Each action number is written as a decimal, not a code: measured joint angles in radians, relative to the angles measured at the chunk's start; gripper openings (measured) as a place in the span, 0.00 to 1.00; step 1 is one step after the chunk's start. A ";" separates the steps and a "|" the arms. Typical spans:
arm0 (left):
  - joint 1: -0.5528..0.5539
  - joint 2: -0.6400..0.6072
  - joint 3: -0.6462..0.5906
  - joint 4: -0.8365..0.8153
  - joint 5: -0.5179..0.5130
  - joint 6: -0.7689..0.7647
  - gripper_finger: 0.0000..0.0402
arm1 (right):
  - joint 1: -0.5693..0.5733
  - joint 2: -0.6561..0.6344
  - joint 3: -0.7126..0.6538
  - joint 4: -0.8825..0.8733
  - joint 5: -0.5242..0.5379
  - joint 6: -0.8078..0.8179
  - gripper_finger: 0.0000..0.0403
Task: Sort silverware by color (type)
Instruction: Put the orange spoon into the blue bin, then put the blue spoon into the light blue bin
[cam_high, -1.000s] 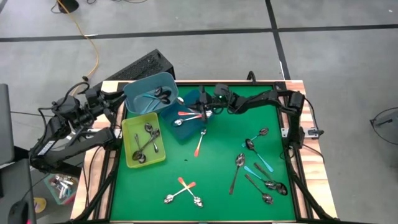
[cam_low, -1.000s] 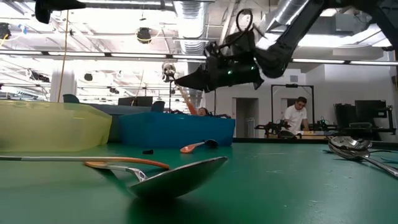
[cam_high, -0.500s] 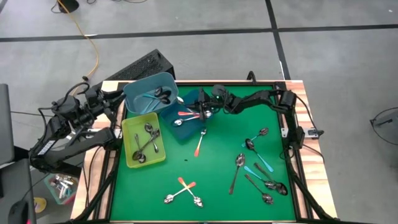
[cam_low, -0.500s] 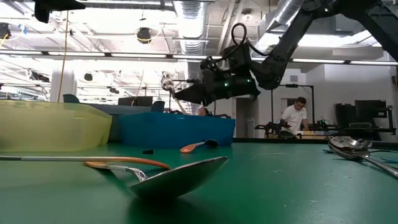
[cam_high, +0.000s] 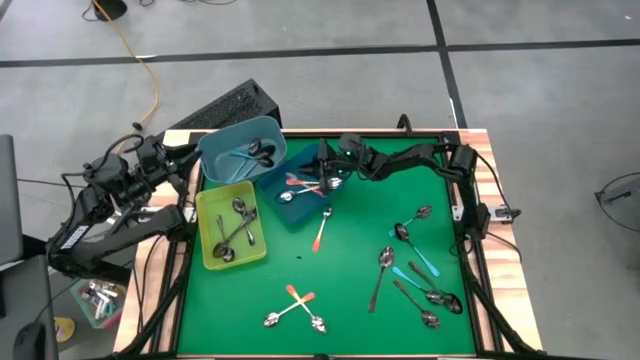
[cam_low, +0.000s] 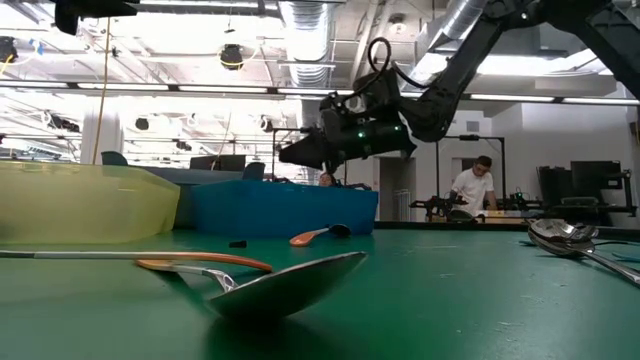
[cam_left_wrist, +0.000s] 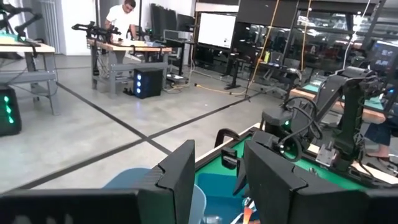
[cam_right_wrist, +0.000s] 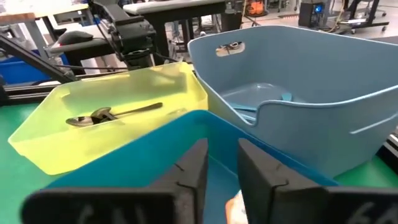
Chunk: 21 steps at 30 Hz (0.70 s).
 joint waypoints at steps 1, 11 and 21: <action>0.000 0.000 0.000 0.000 0.000 0.007 0.30 | 0.000 0.000 0.001 -0.001 0.000 0.000 0.25; 0.000 0.000 0.000 -0.006 0.000 0.142 0.30 | 0.026 0.000 0.064 0.009 -0.002 0.004 0.40; 0.000 0.000 0.000 -0.025 0.000 0.279 0.30 | 0.026 -0.001 0.117 0.008 0.003 -0.022 0.40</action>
